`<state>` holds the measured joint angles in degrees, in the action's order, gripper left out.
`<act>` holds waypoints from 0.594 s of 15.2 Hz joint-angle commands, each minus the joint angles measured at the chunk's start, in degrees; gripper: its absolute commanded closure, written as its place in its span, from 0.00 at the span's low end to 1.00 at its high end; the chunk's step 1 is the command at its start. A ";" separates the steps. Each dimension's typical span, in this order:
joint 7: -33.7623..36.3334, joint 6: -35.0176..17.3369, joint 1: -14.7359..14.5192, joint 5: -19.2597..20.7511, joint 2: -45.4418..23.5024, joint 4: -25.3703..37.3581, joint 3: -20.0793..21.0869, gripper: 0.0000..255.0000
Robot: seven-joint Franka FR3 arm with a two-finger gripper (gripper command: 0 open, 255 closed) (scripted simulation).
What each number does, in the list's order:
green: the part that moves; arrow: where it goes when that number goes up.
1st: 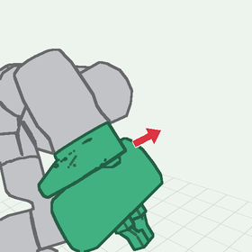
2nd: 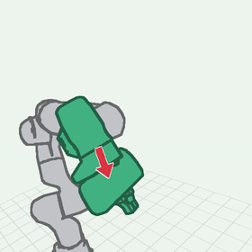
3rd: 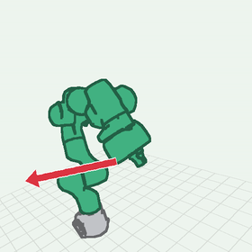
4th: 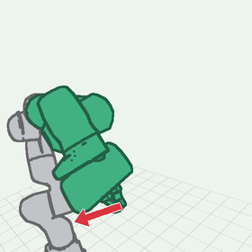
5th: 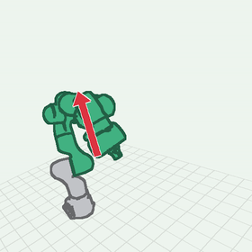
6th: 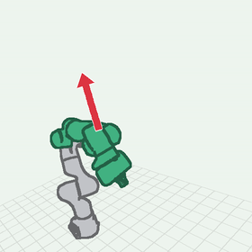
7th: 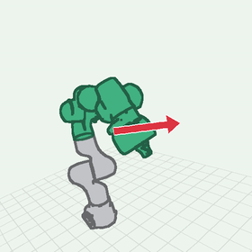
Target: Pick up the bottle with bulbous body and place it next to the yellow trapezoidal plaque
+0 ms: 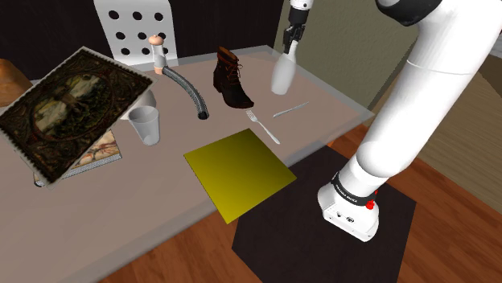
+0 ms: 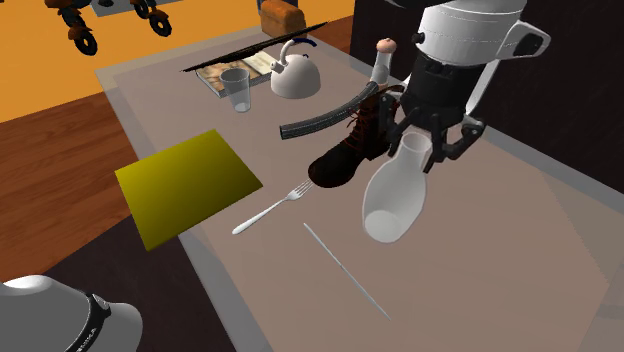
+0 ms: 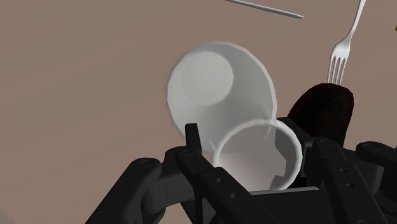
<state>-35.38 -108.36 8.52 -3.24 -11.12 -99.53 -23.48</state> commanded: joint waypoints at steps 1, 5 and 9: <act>0.14 1.51 -0.06 0.19 0.39 1.15 -0.02 1.00; 0.22 4.48 -0.03 0.36 0.74 3.81 -0.09 1.00; 2.68 7.07 -1.55 1.42 3.18 4.15 0.64 1.00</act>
<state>-33.63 -102.28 7.51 -2.08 -8.51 -95.87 -23.14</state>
